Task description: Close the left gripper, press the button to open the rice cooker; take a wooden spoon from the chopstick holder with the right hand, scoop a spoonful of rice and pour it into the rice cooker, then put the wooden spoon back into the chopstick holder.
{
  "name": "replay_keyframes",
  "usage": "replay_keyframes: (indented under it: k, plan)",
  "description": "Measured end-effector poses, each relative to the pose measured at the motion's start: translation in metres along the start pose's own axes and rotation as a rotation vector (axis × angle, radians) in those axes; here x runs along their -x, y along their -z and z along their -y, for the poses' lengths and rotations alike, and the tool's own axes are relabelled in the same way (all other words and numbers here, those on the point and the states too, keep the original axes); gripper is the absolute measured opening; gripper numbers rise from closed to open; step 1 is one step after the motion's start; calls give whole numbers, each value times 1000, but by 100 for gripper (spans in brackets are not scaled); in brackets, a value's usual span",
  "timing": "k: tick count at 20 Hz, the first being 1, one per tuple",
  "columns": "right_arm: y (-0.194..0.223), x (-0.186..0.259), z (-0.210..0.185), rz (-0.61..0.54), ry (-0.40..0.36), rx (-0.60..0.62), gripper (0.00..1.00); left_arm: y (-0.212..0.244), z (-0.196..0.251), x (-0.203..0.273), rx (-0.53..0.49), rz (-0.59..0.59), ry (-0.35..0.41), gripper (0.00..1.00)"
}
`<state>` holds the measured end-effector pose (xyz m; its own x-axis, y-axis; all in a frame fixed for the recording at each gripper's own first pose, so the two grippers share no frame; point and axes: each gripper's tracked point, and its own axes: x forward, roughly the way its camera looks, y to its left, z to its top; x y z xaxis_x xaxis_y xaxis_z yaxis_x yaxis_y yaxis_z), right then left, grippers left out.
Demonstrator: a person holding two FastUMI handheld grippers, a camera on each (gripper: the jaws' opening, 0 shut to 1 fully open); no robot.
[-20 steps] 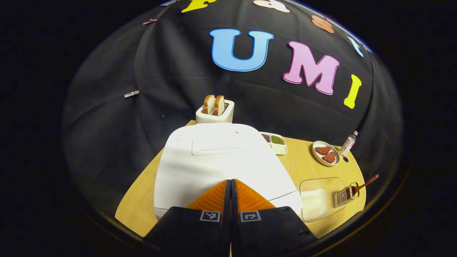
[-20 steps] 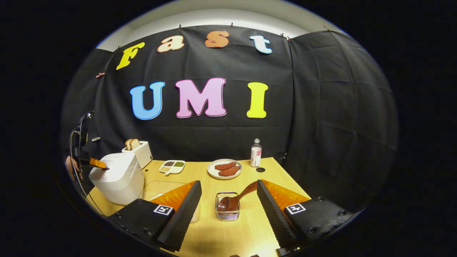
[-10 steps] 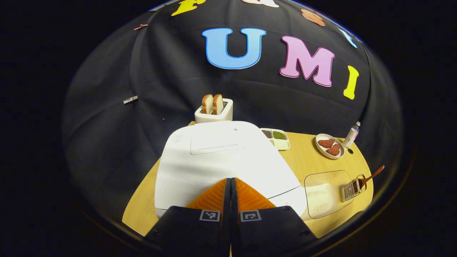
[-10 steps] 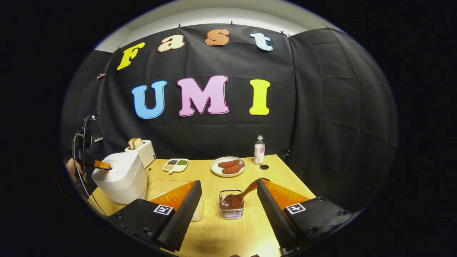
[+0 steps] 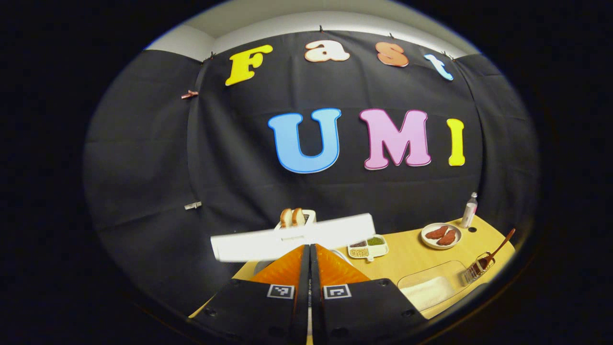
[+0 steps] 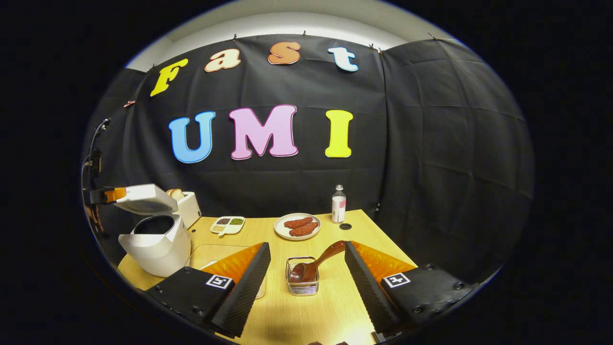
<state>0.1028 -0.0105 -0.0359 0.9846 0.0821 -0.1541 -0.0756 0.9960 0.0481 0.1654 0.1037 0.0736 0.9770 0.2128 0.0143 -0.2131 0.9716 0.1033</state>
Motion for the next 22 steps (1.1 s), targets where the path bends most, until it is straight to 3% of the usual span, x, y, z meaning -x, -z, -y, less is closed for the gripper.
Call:
replay_keyframes:
  k: [9,10,12,15,16,18,22]
  plan:
    - [8,-9,5,-46,60,-37,98,29,33,68,74,-41,132,9]
    - [11,-10,8,-54,70,-40,98,35,37,73,93,-55,149,13]
    - [18,-16,13,-76,82,-58,98,45,39,82,105,-75,165,22]
    - [35,-30,21,-116,85,-68,98,58,47,93,100,-106,194,44]
    - [44,-36,25,-137,82,-75,98,64,53,95,103,-125,208,70]
    - [59,-49,26,-177,62,-109,98,71,53,97,114,-149,178,96]
    - [84,-75,31,-244,27,-162,99,74,67,103,140,-173,111,96]
